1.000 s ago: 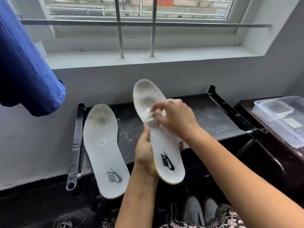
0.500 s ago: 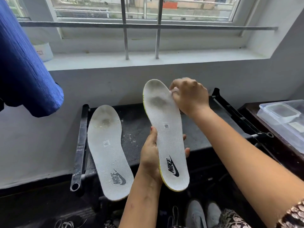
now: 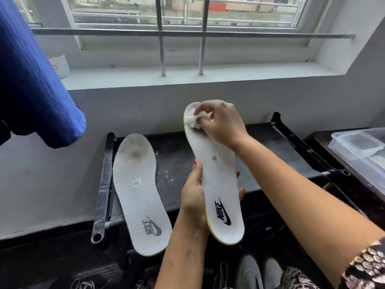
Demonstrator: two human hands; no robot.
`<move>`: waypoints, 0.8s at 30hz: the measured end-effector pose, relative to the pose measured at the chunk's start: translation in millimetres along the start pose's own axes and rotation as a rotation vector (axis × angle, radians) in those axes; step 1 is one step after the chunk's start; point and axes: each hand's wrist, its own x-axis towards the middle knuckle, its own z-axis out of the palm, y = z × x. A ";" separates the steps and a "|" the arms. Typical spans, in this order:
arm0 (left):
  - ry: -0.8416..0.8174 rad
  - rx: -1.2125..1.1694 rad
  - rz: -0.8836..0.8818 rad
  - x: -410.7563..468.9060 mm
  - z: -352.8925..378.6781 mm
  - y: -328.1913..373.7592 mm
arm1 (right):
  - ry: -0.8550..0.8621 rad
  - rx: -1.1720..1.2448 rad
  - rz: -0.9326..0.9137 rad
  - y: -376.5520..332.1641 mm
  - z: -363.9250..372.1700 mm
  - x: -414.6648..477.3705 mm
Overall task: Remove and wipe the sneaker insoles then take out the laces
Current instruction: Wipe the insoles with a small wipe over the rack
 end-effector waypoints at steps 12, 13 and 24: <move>0.031 -0.084 0.031 1.3 1.7 -2.7 | 0.227 0.382 0.479 35.3 -38.3 -23.7; 0.044 -0.078 0.050 1.7 1.1 -2.2 | 0.176 0.483 0.534 32.7 -37.8 -34.6; 0.181 0.384 0.333 -13.2 10.3 15.5 | -0.292 0.861 0.714 5.0 -15.7 -100.3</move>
